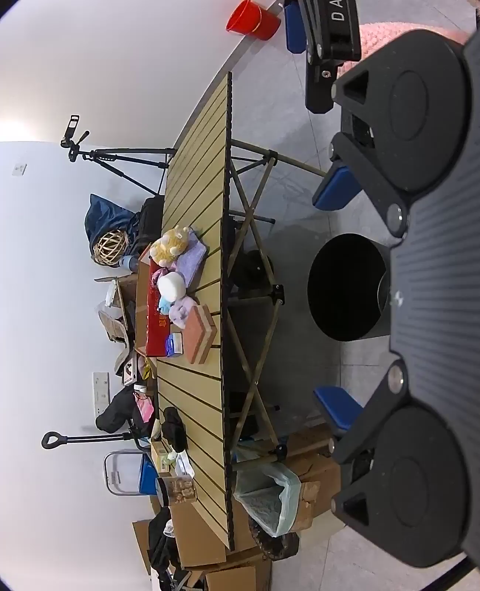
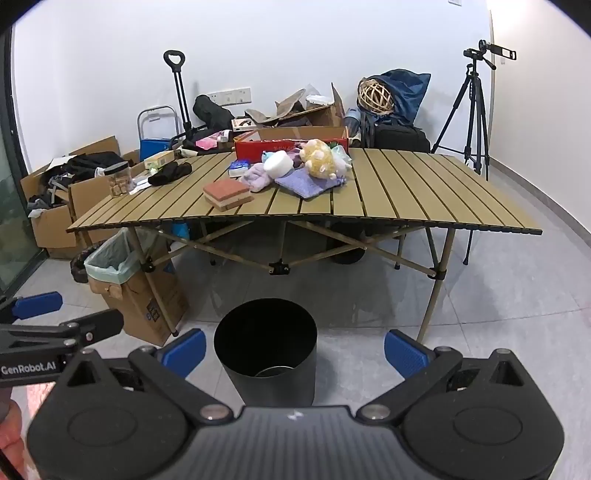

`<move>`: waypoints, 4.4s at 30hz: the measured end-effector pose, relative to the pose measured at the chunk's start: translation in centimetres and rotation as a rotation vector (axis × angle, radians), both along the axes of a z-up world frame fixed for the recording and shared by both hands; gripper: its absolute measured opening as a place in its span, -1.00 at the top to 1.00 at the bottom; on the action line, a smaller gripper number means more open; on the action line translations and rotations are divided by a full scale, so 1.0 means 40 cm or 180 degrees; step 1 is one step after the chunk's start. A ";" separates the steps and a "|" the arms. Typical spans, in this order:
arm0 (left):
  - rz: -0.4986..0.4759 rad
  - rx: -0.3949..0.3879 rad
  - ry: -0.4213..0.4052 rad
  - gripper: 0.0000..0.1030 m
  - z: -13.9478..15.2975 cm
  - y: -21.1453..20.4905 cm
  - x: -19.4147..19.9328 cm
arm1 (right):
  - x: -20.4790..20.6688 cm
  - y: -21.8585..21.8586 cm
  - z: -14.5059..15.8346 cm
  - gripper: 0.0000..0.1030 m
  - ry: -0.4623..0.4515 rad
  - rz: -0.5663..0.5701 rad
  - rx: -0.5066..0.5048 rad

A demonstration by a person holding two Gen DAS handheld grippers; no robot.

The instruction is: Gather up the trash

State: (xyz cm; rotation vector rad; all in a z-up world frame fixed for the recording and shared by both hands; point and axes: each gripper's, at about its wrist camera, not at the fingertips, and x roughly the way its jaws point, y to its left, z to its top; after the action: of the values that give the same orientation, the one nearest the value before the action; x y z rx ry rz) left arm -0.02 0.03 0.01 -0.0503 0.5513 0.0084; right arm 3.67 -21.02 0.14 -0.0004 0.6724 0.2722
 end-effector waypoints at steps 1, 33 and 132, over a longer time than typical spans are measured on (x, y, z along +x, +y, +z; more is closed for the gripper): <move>-0.0006 -0.0007 0.0002 -1.00 0.000 0.001 0.000 | -0.001 0.001 0.000 -1.00 -0.0004 0.0000 -0.0009; 0.0004 0.0019 0.0036 -1.00 -0.001 0.000 0.002 | -0.006 0.004 0.007 -1.00 -0.0004 0.0009 -0.0045; 0.0089 0.0050 -0.0143 -1.00 0.010 0.016 0.290 | 0.345 0.059 -0.019 -1.00 -0.0116 0.0151 0.0076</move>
State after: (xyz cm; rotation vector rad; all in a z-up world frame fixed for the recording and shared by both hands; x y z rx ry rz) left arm 11.59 0.66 0.40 -0.0429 0.5054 0.0389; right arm 17.47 -18.66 -0.62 0.0015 0.6336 0.3252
